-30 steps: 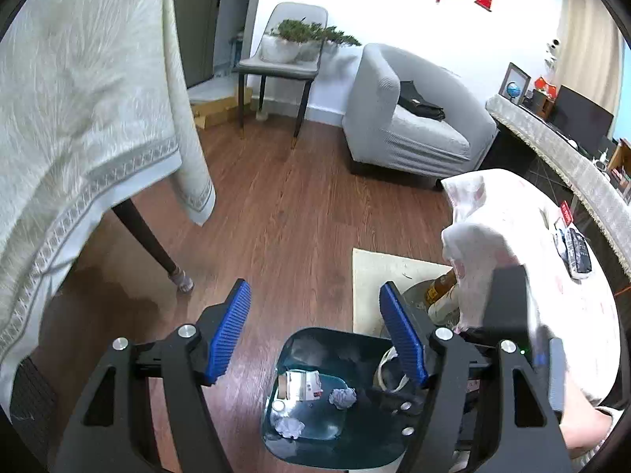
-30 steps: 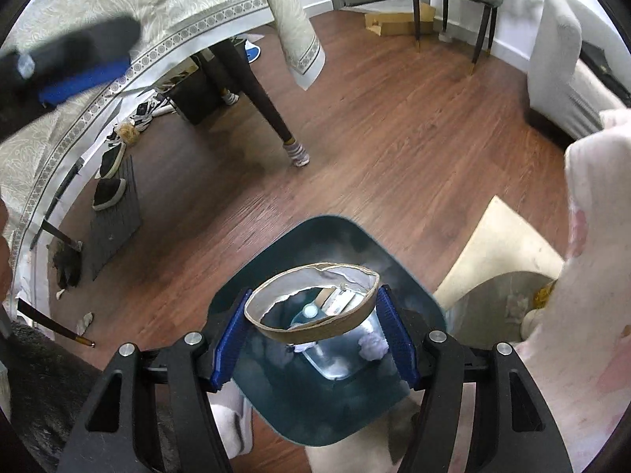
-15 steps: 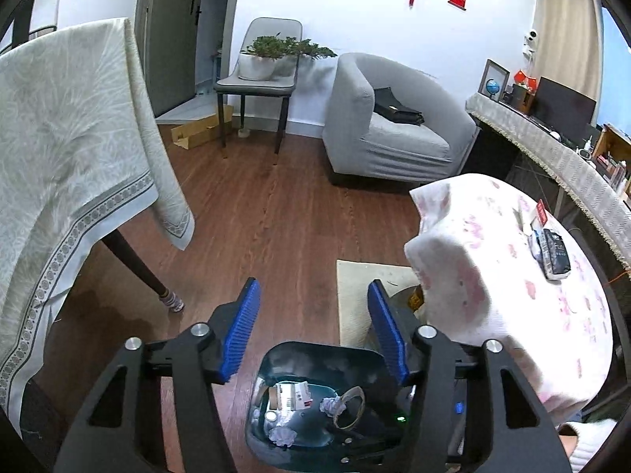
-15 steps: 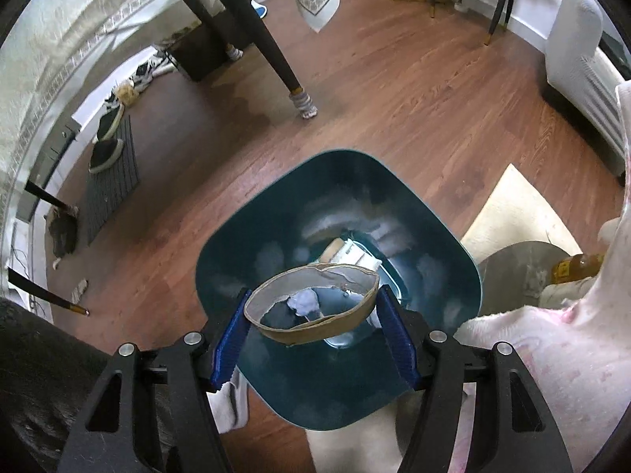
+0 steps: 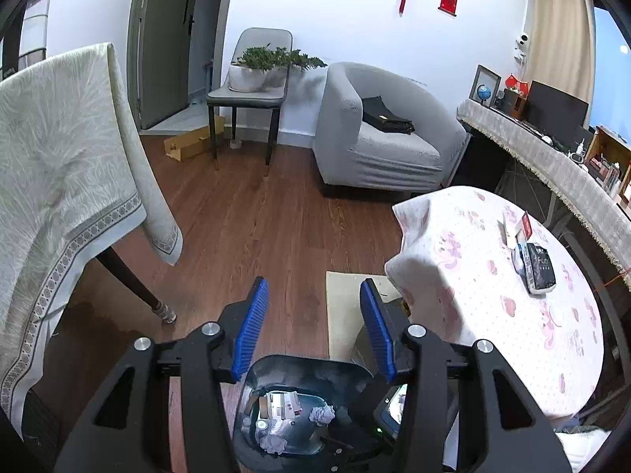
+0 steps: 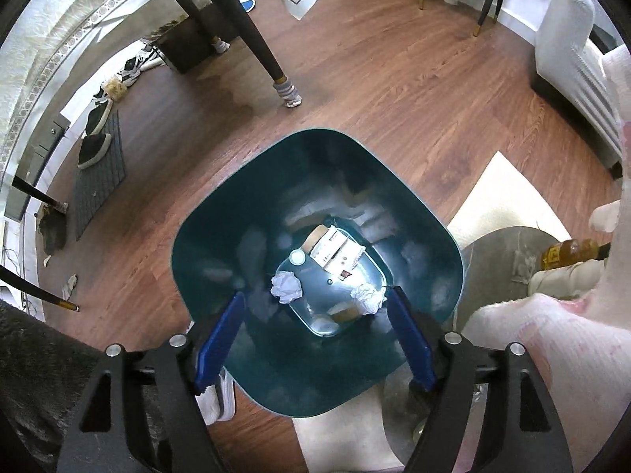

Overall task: Collect trash
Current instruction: 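Move both tools back over the table toward the black tissue pack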

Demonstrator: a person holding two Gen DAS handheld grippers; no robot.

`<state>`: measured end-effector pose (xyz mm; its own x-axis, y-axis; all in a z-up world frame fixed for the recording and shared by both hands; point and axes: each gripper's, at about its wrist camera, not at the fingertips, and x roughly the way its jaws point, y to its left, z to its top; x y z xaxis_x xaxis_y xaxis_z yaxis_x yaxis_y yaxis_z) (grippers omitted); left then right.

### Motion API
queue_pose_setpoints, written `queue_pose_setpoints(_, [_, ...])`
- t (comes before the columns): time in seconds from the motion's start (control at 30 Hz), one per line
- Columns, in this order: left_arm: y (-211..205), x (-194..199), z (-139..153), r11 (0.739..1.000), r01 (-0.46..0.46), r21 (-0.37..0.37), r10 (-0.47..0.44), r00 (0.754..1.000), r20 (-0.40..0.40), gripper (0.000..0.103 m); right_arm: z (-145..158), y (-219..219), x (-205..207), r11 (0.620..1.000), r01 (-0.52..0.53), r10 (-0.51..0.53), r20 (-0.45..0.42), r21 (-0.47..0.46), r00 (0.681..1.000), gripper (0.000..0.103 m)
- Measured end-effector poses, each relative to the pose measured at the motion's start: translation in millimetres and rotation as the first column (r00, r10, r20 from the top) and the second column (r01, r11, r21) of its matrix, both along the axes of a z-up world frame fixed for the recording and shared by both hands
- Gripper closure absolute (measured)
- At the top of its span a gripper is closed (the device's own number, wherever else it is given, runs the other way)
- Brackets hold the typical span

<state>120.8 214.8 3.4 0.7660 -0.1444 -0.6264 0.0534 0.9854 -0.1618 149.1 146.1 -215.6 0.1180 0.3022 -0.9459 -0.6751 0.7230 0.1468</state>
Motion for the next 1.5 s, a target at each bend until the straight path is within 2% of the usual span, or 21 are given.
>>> queue_pose_setpoints(0.1, [-2,-3,6,1.0,-0.017,0.003,0.017,1.0,0.021,0.052,13,0,-7,0.999,-0.023,0.023,0.01,0.033,1.0,0.027])
queue_pose_setpoints(0.23, [-3,-5,15,1.0,-0.017,0.0,0.017,0.999,0.045,0.052,42,-2,-20,0.993,-0.066,0.06,0.056,0.097,0.997,0.037])
queue_pose_setpoints(0.4, [-7,-8,27,1.0,-0.015,0.016,0.013,0.997,0.071,0.052,76,-7,-32,0.98,-0.098,0.081,0.102,0.173,0.991,0.043])
queue_pose_setpoints(0.6, [-19,-11,38,1.0,-0.004,0.022,0.001,0.995,0.099,0.049,118,-18,-46,0.967,-0.145,0.098,0.22,0.211,0.971,0.046])
queue_pose_setpoints(0.73, [-26,-10,42,1.0,0.006,0.006,-0.007,0.994,0.108,0.045,138,-42,-45,0.97,-0.114,0.05,0.278,0.217,0.959,0.046])
queue_pose_setpoints(0.93, [-54,-7,49,0.999,0.044,0.002,-0.043,0.991,0.128,0.041,152,-83,-37,0.976,-0.038,-0.032,0.314,0.213,0.949,0.046])
queue_pose_setpoints(1.1, [-81,2,41,0.997,0.076,-0.003,-0.075,0.991,0.109,0.041,165,-116,-32,0.975,0.03,-0.106,0.338,0.222,0.935,0.049])
queue_pose_setpoints(1.5, [-134,22,22,0.991,0.13,-0.031,-0.127,0.988,0.092,0.031,177,-189,-26,0.961,0.15,-0.231,0.381,0.231,0.896,0.049])
